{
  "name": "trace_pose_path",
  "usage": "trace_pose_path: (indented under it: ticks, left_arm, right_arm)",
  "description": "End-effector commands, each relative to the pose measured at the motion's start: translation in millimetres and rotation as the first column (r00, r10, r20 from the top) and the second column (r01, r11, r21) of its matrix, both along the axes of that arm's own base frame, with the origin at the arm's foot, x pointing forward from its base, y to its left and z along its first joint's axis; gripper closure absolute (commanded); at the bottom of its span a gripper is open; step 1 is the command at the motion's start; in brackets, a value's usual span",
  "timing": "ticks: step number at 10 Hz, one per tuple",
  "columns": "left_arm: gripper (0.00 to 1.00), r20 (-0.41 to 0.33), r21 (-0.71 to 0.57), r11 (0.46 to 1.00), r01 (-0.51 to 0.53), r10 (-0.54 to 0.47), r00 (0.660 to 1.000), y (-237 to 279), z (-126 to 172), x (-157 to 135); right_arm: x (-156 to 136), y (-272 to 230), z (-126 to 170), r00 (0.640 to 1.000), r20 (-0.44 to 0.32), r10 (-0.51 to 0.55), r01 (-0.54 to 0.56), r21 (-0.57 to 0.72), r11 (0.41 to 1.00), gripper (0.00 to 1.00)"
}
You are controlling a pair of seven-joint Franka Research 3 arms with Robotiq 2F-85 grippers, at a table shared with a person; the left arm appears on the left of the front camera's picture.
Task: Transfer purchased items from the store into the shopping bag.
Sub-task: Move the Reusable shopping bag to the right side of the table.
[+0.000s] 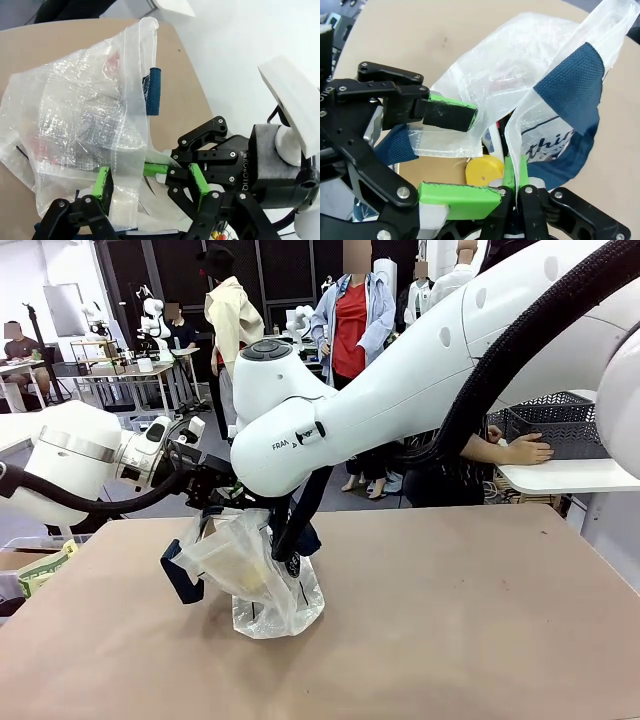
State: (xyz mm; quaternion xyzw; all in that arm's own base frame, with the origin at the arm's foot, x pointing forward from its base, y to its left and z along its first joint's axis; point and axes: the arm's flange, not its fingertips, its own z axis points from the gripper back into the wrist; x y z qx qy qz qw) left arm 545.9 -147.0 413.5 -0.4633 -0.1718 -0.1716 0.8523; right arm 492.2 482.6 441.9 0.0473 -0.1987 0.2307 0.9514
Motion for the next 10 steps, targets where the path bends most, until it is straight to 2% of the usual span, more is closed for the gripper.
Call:
trace_pose_path:
  ticks: [1, 8, 10]
  left_arm:
    - [0.23, -0.011, 0.022, 0.999, 0.03, -0.029, 1.0, -14, -4, 5]
    - [0.23, -0.079, 0.118, 0.993, 0.024, -0.014, 0.997, -28, -12, 19]
    - [0.6, -0.098, 0.138, 0.99, 0.028, -0.015, 0.995, -29, -13, 21]
  right_arm:
    - [-2, 14, -2, 0.999, 0.025, 0.024, -0.024, -0.004, 1.0, 1.0]
    - [-10, 13, 0, 0.998, 0.044, 0.052, -0.053, 0.032, 0.998, 1.0]
    - [-9, 12, 0, 0.998, 0.041, 0.049, -0.05, 0.03, 0.998, 1.0]
